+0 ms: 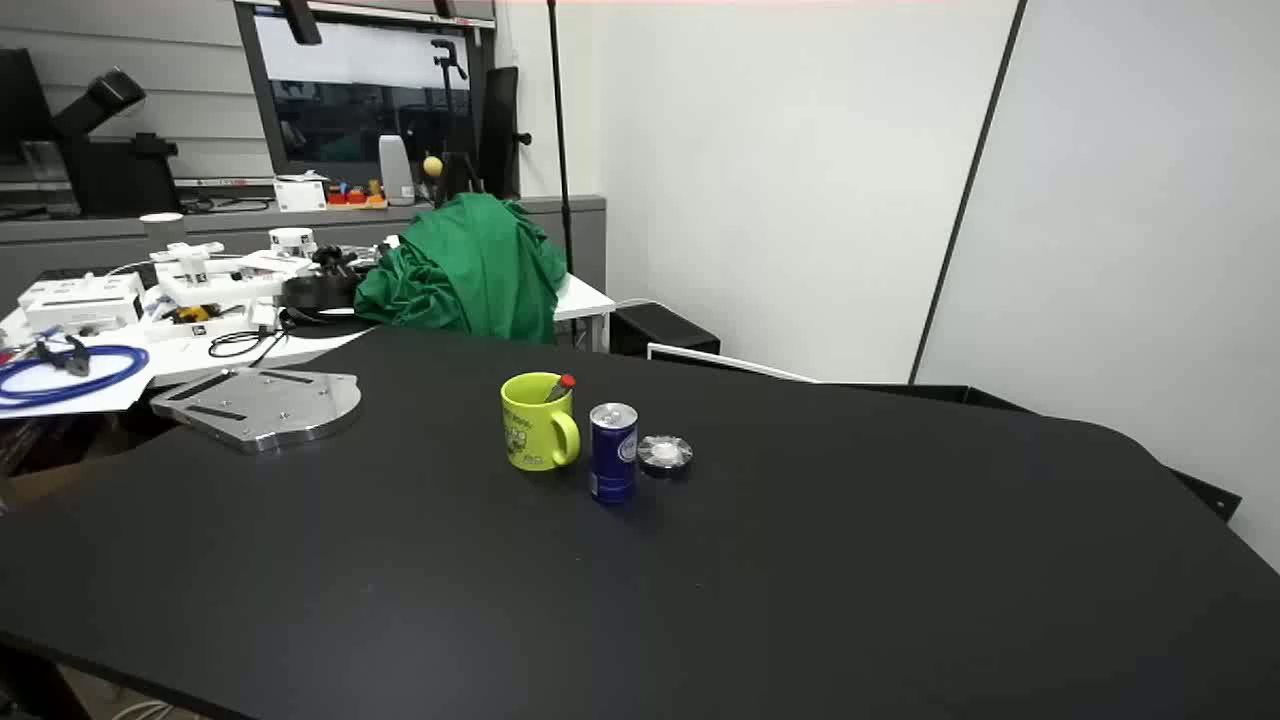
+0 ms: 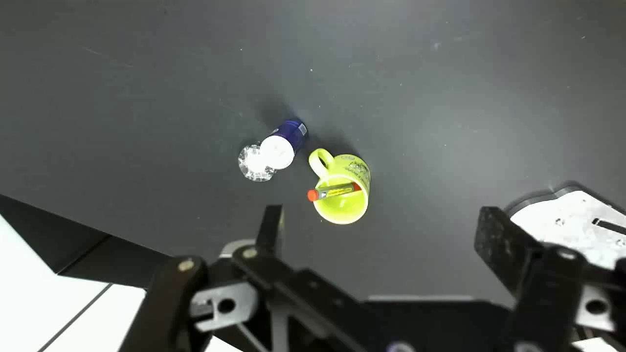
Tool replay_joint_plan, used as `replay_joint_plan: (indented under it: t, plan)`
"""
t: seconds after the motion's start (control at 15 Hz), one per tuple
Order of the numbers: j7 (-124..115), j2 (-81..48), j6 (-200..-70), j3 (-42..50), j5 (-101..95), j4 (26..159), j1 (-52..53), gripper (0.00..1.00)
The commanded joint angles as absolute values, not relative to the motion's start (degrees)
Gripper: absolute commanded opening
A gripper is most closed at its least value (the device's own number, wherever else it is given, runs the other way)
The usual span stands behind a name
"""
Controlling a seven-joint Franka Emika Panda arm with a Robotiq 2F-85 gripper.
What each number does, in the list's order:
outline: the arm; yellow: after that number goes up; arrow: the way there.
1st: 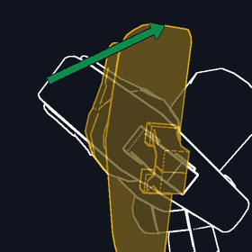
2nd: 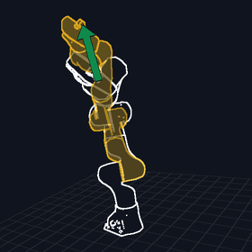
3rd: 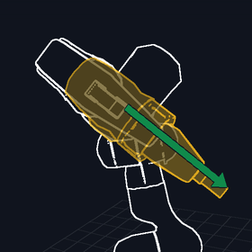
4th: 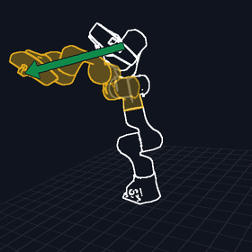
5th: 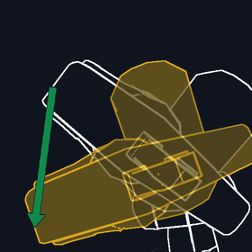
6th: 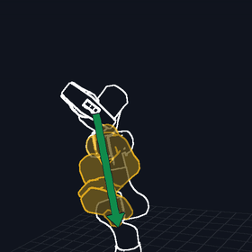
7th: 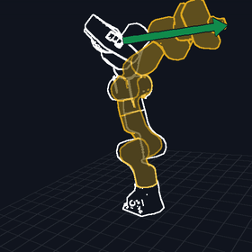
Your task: Pick up the marker from the cup and place it on the table
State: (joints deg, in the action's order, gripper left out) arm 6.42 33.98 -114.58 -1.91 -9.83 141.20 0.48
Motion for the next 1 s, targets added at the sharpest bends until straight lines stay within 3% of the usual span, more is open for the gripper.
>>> replay_joint_plan:
  t: [0.0,0.4,0.93]
  plan:
    - [6.2,33.9,-114.4,-1.5,-10.1,141.0,1.0,1.00]
    - [6.2,34.0,-114.5,-1.5,-10.1,141.0,1.0,1.00]
    - [23.7,18.8,-116.8,5.7,-5.3,132.2,3.1,1.00]
